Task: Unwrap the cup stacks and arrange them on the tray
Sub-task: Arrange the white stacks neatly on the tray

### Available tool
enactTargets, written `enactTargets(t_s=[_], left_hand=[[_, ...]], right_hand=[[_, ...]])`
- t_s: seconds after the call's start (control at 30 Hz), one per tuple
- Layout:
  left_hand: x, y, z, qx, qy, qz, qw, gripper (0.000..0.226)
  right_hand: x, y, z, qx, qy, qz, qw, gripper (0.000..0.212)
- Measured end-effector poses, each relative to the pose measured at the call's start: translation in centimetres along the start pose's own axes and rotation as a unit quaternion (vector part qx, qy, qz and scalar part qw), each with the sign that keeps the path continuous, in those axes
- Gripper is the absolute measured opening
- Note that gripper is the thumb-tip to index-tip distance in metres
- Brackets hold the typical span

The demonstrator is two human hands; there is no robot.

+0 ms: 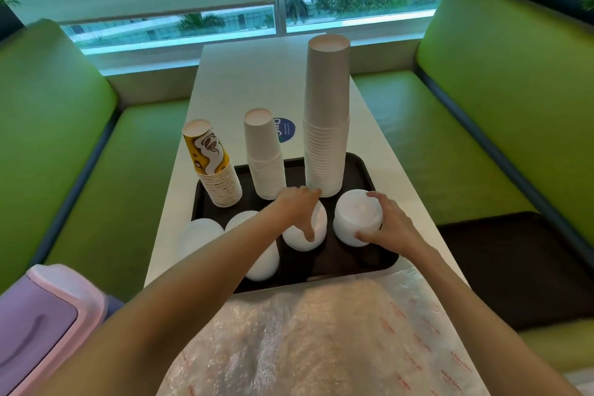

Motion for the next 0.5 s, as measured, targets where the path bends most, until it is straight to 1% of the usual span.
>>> enactTargets(t_s=[0.1, 0.23, 0.5], left_hand=[[0.4, 0.0, 1.3, 0.007, 0.003, 0.033, 0.999, 0.102], [0.4, -0.2, 3.0, 0.016, -0.022, 0.053, 0.998, 0.103], [0.1, -0.8, 5.4, 0.037, -0.042, 0.037, 0.998, 0.105]], right_hand=[[-0.8, -0.2, 0.6, 0.009, 0.000, -0.003, 1.000, 0.088], [-1.8, -0.3, 1.8, 0.027, 0.004, 0.000, 1.000, 0.088], [-3.9, 0.2, 4.1, 0.049, -0.001, 0.012, 0.999, 0.088]])
Point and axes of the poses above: each hand's wrist, its own y-axis towards the middle knuckle, its own x-axis out of the back of the hand, z = x × y, the point moved 6 cm from there along y, towards the middle knuckle, and after that the axes turned 8 degrees about -x, right-handed, at the moved point
